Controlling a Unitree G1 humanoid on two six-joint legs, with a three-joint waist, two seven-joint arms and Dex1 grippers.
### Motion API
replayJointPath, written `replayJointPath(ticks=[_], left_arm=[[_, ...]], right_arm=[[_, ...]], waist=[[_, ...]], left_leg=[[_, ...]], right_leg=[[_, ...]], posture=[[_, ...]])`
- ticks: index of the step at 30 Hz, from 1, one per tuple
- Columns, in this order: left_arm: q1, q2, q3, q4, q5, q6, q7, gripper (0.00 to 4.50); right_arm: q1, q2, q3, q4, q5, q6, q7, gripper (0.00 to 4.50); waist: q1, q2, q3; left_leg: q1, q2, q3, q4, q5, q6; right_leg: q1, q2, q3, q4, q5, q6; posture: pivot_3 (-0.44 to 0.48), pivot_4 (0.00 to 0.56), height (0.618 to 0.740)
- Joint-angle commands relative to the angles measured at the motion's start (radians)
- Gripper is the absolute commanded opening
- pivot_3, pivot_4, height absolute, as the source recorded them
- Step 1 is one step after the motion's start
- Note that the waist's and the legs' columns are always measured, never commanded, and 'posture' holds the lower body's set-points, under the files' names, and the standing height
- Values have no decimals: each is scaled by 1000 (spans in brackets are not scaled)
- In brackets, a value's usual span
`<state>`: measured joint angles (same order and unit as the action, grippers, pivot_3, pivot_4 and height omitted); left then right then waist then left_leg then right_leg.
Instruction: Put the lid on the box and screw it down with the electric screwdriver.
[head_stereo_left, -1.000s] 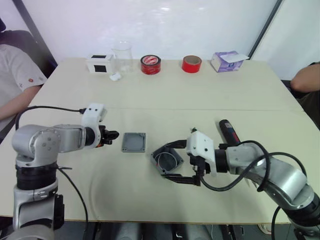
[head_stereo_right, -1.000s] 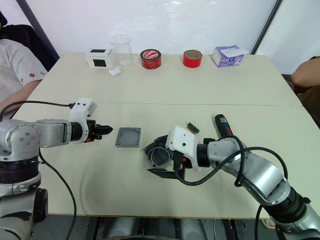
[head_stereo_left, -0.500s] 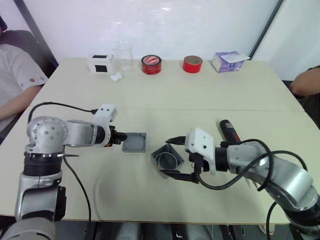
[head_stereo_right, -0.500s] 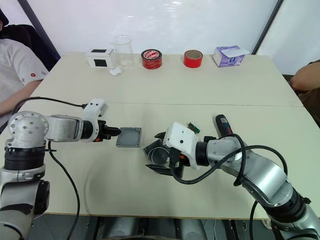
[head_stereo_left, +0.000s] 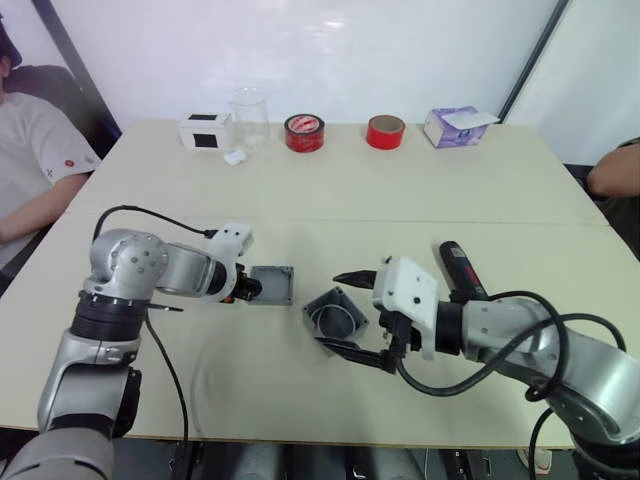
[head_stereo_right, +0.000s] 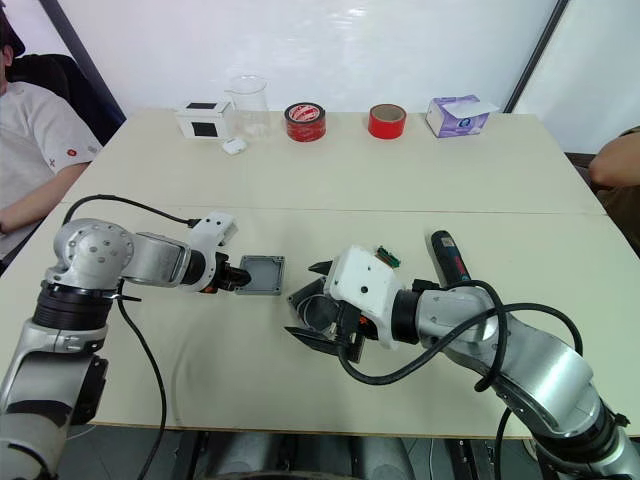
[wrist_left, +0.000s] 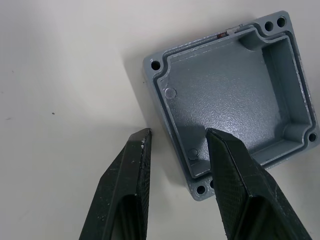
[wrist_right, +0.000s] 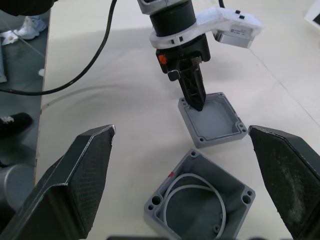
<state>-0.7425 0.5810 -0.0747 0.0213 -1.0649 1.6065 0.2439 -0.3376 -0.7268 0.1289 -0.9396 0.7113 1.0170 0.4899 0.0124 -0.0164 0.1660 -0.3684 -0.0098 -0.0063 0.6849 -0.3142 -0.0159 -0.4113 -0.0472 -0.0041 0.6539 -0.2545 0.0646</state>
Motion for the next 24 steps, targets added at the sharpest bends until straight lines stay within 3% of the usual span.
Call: replayJointPath(ticks=[1,10,14,16,24], left_arm=[[4,-49,-14,68,123,8,-16,1718],[-35,-97,-4,102,305,8,-122,1718],[-7,-99,-25,86,359,8,-175,725],[10,-109,-24,77,382,8,-191,10],[50,-141,10,23,476,-1,-235,10]], right_arm=[[6,-2,-41,-35,16,-7,-13,4500],[32,4,-39,-24,15,-23,-27,4500],[37,5,-38,-17,11,-32,-25,4500],[44,2,-42,-16,12,-35,-24,4500],[78,-6,-110,12,56,-42,-8,4500]], waist=[[0,2,-1],[-3,2,-1],[-4,2,-1],[-3,2,-1],[-1,5,-3]], left_leg=[[2,0,0,0,0,0],[12,0,0,-2,0,0],[12,1,0,-3,0,0],[12,1,0,-3,0,0],[12,1,-1,-3,0,0]], right_leg=[[2,0,0,-1,0,0],[12,1,0,-4,-1,0],[11,1,0,-4,-1,0],[11,1,0,-4,-1,1],[12,-1,0,-6,-1,1]], posture=[[0,150,740],[0,150,740],[0,150,740],[0,150,740],[0,150,740]])
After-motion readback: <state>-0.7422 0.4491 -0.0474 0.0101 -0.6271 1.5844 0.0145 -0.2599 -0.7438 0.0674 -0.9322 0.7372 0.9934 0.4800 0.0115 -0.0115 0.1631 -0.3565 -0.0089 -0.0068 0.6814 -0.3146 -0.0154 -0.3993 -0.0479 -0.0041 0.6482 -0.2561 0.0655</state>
